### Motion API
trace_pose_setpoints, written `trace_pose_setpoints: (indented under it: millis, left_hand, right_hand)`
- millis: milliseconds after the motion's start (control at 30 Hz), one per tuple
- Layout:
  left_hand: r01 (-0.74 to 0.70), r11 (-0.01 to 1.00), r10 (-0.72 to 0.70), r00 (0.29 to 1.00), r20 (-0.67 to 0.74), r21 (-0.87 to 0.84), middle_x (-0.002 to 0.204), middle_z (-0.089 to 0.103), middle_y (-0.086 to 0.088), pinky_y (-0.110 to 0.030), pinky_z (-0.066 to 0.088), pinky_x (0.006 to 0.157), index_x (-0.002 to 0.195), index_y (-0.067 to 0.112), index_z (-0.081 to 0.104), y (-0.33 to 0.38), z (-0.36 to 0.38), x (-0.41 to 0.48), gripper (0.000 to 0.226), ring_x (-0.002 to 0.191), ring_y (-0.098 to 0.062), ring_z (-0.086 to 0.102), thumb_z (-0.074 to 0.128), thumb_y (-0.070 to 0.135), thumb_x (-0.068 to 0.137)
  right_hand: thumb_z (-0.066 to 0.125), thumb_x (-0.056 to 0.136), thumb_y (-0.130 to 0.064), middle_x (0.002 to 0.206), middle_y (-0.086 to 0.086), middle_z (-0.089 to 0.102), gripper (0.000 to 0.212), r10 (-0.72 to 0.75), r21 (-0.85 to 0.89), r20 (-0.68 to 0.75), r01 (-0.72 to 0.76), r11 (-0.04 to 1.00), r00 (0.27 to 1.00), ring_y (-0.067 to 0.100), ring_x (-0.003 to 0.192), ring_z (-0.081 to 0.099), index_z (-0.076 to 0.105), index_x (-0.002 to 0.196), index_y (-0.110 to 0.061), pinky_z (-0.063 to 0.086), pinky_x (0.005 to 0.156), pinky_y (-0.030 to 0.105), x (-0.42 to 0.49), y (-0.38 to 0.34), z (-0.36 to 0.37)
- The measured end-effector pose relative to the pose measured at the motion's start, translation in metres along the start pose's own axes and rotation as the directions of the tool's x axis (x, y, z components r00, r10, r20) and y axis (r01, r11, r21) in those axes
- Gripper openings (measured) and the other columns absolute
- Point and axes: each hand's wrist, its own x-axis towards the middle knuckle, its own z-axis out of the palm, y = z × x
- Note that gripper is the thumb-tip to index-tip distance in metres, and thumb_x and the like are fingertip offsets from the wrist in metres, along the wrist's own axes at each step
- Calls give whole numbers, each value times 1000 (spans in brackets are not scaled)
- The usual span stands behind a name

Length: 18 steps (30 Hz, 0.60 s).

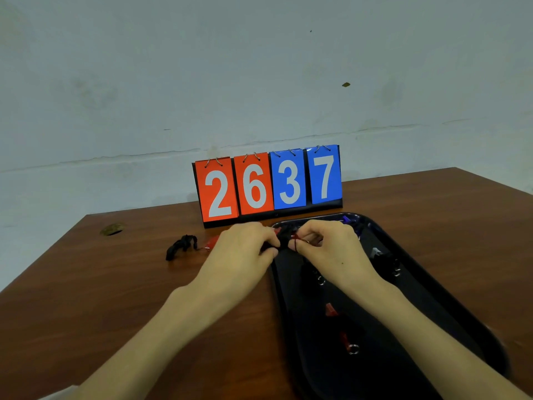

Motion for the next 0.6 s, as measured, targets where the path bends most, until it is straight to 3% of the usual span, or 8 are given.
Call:
trace_pose_setpoints:
  millis: [100,300,467,600]
  left_hand:
    - [13,998,-15,999,-44,-62,92,55,16,-3,34,65,103,25,67,-1,-6,2,16,78,1,48,61,22,88]
    - [93,933,-143,982,-121,-349,73,59,10,-3,44,64,101,25,58,-3,-1,4,26,69,-2,58,71,13,80]
    - [97,901,-197,960,-198,-423,77,59,15,-3,43,65,93,25,64,-4,8,3,12,74,6,55,67,19,83]
    - [99,905,-197,959,-201,-414,85,57,24,-13,49,75,103,23,70,-9,13,3,18,82,-1,60,62,20,87]
  right_hand:
    - [68,81,-31,81,-12,66,12,-55,-45,43,57,997,998,1,80,59,67,89,-22,51,82,23,-2,-4,-1]
    - [67,81,-35,79,-11,63,14,-146,-112,40,150,982,988,3,75,56,67,88,-23,50,77,24,-7,-10,-1]
    - [64,83,-35,78,-10,61,15,-197,-161,4,195,968,980,5,74,54,66,89,-22,48,74,23,-10,-13,-1]
    - [63,84,-36,82,-10,62,15,-195,-182,10,193,964,981,4,76,53,66,92,-24,48,77,23,-12,-13,2]
